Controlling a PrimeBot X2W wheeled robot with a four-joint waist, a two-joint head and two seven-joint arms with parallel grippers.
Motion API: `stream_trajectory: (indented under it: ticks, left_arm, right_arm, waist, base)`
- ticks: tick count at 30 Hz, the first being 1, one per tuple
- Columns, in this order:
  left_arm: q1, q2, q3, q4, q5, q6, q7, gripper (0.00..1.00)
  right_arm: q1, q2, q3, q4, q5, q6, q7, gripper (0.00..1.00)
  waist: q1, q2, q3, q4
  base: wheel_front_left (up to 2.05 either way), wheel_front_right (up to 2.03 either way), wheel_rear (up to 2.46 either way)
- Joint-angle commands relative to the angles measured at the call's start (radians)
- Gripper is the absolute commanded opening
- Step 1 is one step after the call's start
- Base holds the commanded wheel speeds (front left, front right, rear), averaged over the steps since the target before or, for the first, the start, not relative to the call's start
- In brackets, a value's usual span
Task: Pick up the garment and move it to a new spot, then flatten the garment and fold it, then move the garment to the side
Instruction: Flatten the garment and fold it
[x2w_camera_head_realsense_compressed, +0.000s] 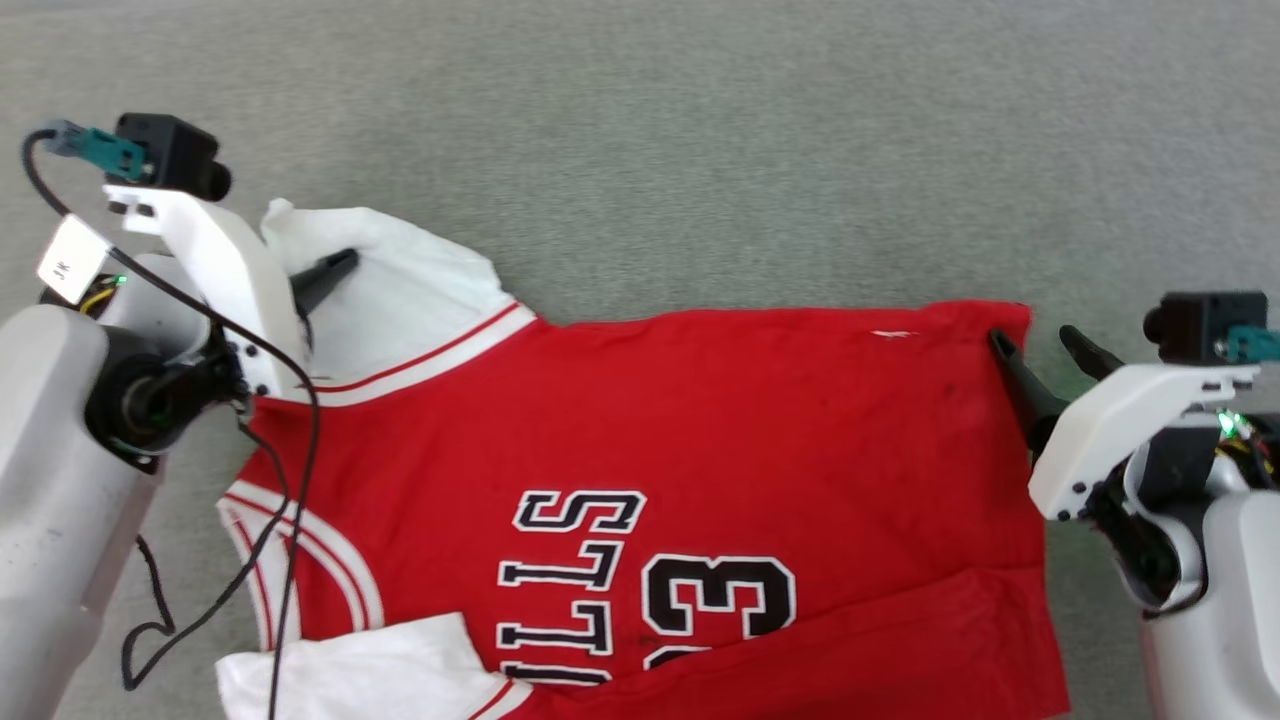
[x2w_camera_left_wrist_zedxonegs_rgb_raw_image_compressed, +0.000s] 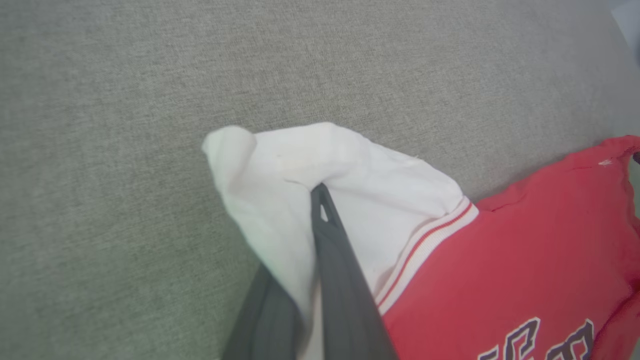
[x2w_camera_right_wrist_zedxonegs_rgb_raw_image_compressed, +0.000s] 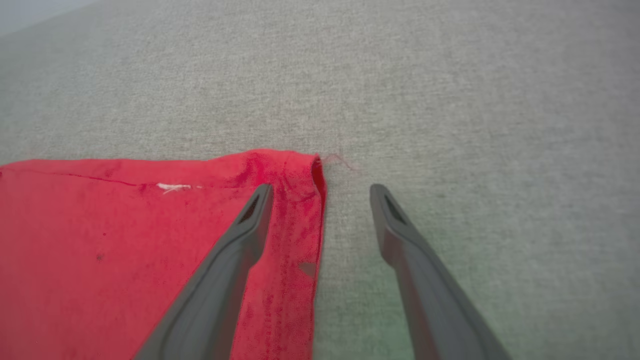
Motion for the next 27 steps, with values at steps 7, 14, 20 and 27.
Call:
stream_trajectory:
  ticks: [7,14,20,27]
  left_arm:
    - [0.018,-0.021,-0.018,-0.062,0.012,-0.008,-0.033,0.0]
    - [0.035,-0.03,-0.021,-0.087,0.001,-0.009,-0.062,0.0]
    - [0.063,-0.026,-0.006,-0.087,0.001,-0.011,-0.119,0.0]
    - [0.167,0.005,0.018,-0.147,-0.011,0.022,-0.175,0.0]
  right_arm:
    - [-0.095,-0.062,0.039,0.09,-0.022,-0.001,0.255,1.0]
    - [-0.111,-0.047,0.032,0.165,-0.014,0.0,0.502,0.0]
    - [-0.151,-0.054,-0.011,0.06,-0.036,-0.001,0.434,0.0]
    - [-0.079,-0.044,-0.056,-0.046,-0.069,-0.001,0.36,0.0]
  waist:
    - [-0.0001,0.0,-0.014,0.08]
    - [-0.0001,0.0,-0.007,0.109]
    - [-0.0001,0.0,-0.029,0.12]
    - [-0.0001,0.0,-0.093,0.122]
  base:
    - [0.0,0.0,0.0]
    - [0.0,0.0,0.0]
    - [0.0,0.0,0.0]
    - [0.0,0.0,0.0]
